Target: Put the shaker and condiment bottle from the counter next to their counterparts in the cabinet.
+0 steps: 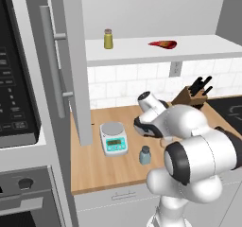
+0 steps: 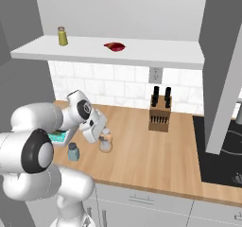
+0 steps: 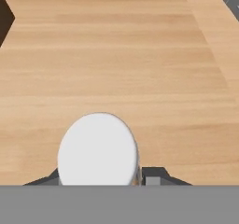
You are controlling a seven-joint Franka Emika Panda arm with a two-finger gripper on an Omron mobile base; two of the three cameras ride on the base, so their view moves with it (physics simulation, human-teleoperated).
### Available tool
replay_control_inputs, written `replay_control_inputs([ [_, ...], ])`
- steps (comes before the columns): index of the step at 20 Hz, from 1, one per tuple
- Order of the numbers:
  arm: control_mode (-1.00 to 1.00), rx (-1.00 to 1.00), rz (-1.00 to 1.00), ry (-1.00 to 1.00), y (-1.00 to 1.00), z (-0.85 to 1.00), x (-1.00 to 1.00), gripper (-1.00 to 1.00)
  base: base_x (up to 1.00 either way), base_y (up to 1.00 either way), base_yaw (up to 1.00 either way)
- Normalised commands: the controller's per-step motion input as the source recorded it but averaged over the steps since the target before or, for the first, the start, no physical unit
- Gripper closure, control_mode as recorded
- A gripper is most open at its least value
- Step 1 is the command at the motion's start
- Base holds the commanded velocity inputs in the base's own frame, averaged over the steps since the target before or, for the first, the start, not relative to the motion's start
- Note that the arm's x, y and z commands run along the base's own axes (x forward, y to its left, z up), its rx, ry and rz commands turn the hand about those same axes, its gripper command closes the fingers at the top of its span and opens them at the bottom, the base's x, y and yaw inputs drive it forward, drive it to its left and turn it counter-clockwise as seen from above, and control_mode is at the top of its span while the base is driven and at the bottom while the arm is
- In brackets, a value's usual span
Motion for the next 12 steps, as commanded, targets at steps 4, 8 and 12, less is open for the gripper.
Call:
replay_control_inputs([
  [4, -1.00, 0.02, 0.00, 0.00, -0.04, 0.00, 0.00, 1.00, 0.00, 0.00, 0.00],
  [8, -1.00, 0.01, 0.01, -0.01, 0.00, 0.48, 0.00, 1.00, 0.00, 0.00, 0.00],
  [12, -1.00, 0.00, 0.02, -0.02, 0.00, 0.62, 0.00, 1.00, 0.00, 0.00, 0.00],
])
